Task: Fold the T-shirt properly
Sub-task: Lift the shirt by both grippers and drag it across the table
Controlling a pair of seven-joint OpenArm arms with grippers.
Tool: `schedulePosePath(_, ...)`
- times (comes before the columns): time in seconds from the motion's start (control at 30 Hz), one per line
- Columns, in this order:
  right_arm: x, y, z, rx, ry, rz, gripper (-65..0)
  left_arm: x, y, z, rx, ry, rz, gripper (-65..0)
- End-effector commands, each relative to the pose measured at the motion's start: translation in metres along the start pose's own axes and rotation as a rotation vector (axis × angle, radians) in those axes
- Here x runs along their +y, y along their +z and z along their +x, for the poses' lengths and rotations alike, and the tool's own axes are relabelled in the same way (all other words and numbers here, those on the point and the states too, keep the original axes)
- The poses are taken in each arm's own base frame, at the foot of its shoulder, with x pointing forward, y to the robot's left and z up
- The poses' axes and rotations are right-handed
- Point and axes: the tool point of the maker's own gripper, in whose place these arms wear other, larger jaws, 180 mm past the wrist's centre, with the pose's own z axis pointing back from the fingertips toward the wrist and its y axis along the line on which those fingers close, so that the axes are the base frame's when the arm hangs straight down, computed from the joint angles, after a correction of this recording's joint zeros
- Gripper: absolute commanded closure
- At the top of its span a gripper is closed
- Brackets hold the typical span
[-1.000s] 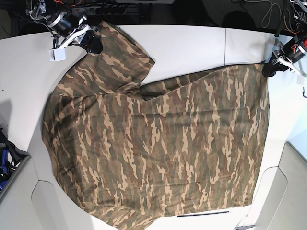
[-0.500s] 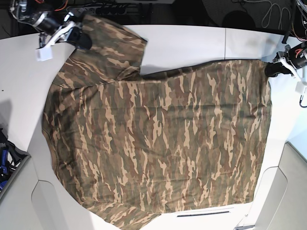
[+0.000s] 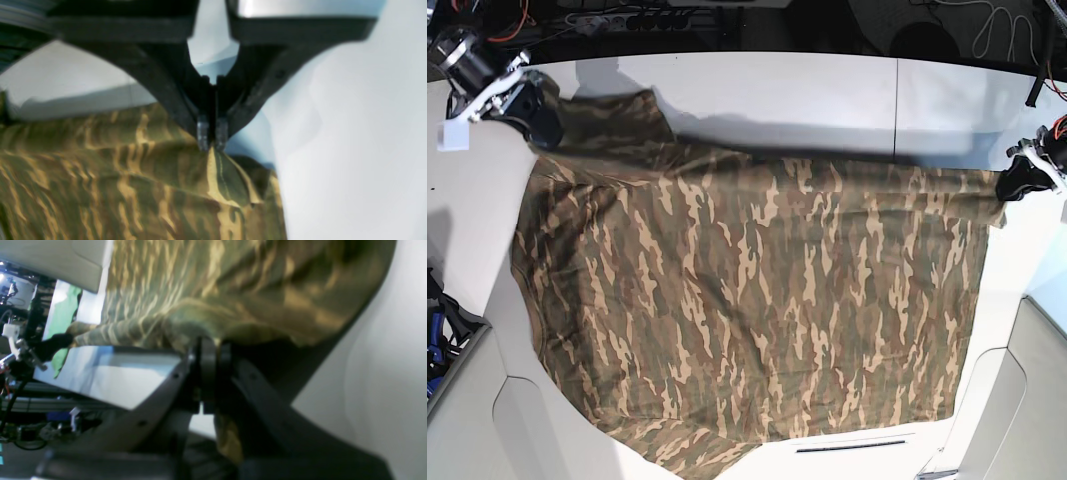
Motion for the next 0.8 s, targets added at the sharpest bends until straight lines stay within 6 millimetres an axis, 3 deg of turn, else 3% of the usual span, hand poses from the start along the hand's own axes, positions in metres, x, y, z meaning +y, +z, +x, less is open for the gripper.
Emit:
schedulePosePath(0.0,0.004,-0.001,0.020,-0.056,0.044,0.009,0.0,0.004,0.006,0.022,-0.059,-0.045,0.015,0.0)
schedulePosePath(0.17,0.004,-0.018,0.059,-0.129,0.136,-0.006,0.0,0.015,0.005,0.038,-0.110,-0.126,0.084,0.0)
schedulePosePath(0.3,0.012,-0.036,0.077,-0.150,0.191,0.013,0.0,0.016,0.002,0.059,-0.160,-0.137,0.088,0.0)
schedulePosePath(0.53,0.022,-0.075,0.097,-0.147,0.271,0.031,0.0,0.025,0.000,0.086,-0.223,-0.155,0.122,0.0)
schedulePosePath(0.77,0.016,-0.115,0.121,-0.147,0.273,0.039,0.0,0.030,0.000,0.099,-0.339,-0.201,0.168,0.0)
